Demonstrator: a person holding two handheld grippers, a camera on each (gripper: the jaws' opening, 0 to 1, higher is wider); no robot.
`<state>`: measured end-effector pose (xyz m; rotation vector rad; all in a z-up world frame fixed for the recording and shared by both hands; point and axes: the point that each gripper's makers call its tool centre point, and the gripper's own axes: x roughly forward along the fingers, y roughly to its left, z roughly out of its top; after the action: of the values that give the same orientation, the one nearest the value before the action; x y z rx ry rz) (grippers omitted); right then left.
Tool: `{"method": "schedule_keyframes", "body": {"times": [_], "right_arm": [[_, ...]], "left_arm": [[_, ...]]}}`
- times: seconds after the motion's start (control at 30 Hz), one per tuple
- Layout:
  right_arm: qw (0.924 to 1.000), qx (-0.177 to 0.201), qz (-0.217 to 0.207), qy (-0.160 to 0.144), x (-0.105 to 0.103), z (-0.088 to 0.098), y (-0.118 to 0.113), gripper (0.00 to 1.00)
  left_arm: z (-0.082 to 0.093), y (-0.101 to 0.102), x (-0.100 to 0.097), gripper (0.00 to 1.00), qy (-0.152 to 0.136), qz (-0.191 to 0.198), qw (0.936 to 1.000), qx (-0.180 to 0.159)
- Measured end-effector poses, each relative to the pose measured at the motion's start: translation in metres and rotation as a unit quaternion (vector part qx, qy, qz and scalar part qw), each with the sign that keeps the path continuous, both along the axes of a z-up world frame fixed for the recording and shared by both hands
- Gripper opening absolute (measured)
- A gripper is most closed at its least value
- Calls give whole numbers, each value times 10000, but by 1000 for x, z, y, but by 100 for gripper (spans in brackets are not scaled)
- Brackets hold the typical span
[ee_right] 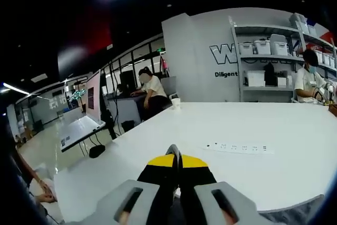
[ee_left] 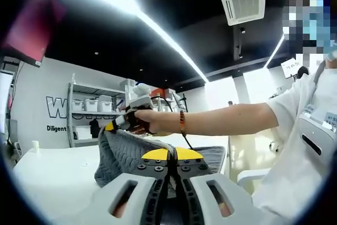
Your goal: Open the folded towel by lifting each exposed corner and separating the folded layers until the towel lies flat within the target outline without major curled edges
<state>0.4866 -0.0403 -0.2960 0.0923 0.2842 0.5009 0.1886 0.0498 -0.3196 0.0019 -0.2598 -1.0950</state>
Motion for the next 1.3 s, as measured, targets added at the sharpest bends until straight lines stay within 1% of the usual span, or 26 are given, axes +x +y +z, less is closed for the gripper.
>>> {"method": "schedule_keyframes", "body": {"times": [0.07,0.23,0.53,0.8,0.83,0.87,0.93,1.1,1.3], "right_arm": [[10000,34,49,-38,-5,2,7,0],[9999,26,112,-72,-7,9,15,0],[9997,-36,187,-130,-14,12,21,0],[9994,11,303,-183,-16,17,31,0],[9993,15,317,-187,-17,17,32,0],[9992,32,326,-214,-22,16,36,0],[9991,113,359,-190,-22,15,39,0],[9990,110,396,-182,-20,12,47,0],[9987,180,436,-174,-20,14,53,0]], "left_arm": [[2,4,-1,0,-24,17,10000,-25],[5,12,0,0,-46,78,9999,-61],[11,23,-1,0,-100,172,9997,-118],[16,32,-4,0,-188,288,9993,-139],[17,34,-5,0,-207,296,9993,-134],[19,36,-4,0,-228,338,9991,-129],[21,39,-6,0,-254,348,9990,-143],[23,43,-6,0,-310,421,9986,-120],[24,50,-5,0,-332,495,9982,-77]]}}
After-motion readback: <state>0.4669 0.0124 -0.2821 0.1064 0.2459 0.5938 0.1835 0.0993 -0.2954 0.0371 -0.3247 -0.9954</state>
